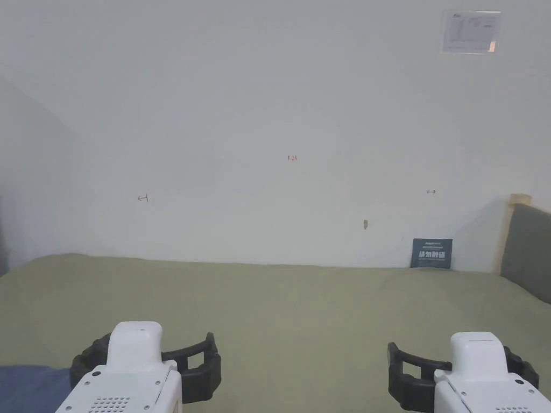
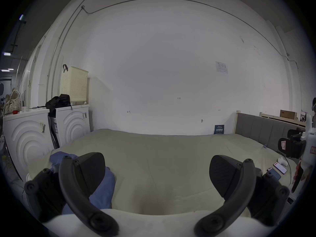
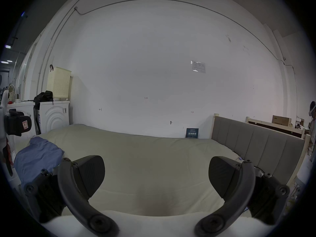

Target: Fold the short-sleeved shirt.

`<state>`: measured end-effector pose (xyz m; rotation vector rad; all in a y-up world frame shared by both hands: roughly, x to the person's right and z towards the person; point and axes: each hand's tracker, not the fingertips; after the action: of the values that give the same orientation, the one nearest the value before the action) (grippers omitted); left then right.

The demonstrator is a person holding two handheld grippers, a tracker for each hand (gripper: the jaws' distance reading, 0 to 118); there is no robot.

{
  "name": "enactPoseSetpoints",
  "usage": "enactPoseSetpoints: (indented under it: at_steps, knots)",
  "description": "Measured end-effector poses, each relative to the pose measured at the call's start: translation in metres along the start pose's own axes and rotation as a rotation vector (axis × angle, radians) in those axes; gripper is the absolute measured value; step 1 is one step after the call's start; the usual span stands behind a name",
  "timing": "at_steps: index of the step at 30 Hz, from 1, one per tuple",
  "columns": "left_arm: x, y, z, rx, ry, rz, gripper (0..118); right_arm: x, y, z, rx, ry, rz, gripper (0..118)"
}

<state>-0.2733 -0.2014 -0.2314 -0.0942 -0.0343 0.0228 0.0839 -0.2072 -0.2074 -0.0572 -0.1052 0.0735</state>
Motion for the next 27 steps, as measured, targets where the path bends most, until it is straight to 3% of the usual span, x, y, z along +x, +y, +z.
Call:
enactPoseSetpoints:
  at_steps: [27]
  knots:
    - [0.0000,-0.0028,-0.0013,0.001,-0.013,0.008,118,0.0014,0.0001,0.0006,0.003,0.002,-0.007,118]
